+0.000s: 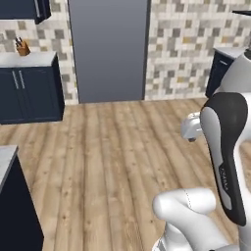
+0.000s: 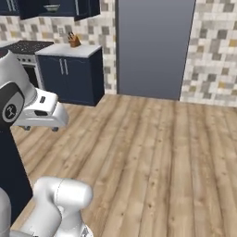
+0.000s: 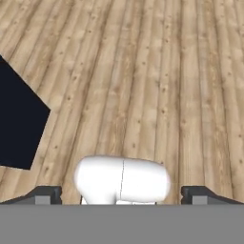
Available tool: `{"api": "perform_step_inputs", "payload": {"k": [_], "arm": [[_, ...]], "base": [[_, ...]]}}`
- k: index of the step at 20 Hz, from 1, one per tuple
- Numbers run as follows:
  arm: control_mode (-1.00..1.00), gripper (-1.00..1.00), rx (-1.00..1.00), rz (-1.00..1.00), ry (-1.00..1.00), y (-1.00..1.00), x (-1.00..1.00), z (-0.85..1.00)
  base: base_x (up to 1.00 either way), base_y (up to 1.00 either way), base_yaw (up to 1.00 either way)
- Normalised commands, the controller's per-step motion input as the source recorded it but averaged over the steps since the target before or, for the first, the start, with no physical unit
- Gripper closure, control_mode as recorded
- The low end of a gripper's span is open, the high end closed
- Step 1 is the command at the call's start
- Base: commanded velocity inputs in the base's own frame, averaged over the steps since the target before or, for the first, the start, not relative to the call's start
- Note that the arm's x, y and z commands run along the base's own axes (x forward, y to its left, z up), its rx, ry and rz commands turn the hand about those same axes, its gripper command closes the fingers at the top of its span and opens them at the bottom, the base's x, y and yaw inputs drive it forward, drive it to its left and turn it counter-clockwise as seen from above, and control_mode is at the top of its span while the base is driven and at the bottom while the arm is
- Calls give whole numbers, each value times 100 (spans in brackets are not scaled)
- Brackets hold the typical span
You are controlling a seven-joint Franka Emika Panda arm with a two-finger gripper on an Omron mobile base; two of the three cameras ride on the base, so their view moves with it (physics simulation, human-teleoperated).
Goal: Pick up the bowls from the cabinet and place each bowl in front of a stool on the dining counter.
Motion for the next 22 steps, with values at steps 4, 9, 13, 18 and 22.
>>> {"api": "perform_step_inputs", "payload": {"k": [4, 9, 13, 18, 22], "arm": [[100, -100, 0, 0, 0, 0, 0, 0], [100, -100, 0, 0, 0, 0, 0, 0], [100, -100, 0, 0, 0, 0, 0, 0], [100, -100, 0, 0, 0, 0, 0, 0], [100, -100, 0, 0, 0, 0, 0, 0]], "base": [[100, -48, 25], [100, -70, 41], [100, -66, 49], [100, -44, 65], [100, -39, 69]]}}
